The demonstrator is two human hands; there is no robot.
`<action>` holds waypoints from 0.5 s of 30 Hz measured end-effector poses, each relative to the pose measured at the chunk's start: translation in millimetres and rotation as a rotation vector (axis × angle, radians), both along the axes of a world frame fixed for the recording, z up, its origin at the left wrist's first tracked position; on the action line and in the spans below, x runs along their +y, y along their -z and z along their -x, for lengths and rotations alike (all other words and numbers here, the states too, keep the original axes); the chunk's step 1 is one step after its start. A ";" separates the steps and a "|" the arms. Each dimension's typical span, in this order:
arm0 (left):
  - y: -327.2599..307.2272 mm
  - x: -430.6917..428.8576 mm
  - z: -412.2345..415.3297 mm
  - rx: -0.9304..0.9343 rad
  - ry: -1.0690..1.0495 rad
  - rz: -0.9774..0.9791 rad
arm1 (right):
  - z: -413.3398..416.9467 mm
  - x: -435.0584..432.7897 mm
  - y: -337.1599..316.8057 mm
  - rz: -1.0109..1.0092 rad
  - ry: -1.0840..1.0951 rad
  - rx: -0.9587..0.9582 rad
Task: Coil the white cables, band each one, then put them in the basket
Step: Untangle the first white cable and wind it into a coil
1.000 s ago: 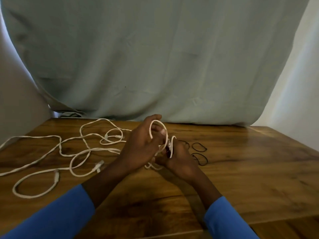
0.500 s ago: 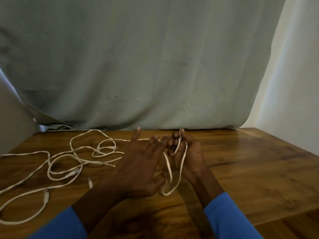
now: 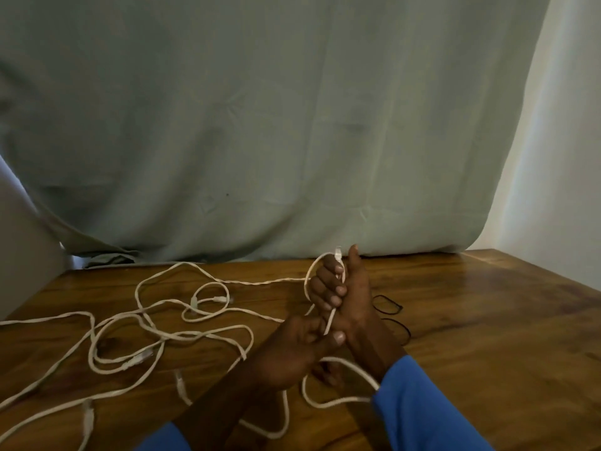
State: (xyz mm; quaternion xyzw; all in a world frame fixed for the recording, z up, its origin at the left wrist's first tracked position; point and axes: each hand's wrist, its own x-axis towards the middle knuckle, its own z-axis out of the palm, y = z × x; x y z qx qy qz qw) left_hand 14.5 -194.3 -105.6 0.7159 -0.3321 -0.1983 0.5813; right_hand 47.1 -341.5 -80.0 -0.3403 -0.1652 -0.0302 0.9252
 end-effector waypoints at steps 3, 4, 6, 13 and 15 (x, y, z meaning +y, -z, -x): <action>7.1 5.1 -15.1 0.074 -0.143 0.055 | -5.7 -12.9 16.5 -0.035 -0.196 -0.018; 8.8 6.6 -17.9 0.005 -0.219 0.037 | -6.5 -16.0 21.1 -0.024 -0.217 -0.004; 12.5 9.4 -23.7 -0.155 -0.359 -0.049 | -7.5 -20.4 26.3 0.007 -0.215 0.024; 22.5 6.4 -35.0 -0.370 -0.505 -0.046 | -7.8 -17.8 27.5 0.005 -0.268 0.033; 26.2 8.9 -39.3 -0.419 -0.538 -0.075 | -9.6 -13.5 31.3 0.037 -0.255 0.036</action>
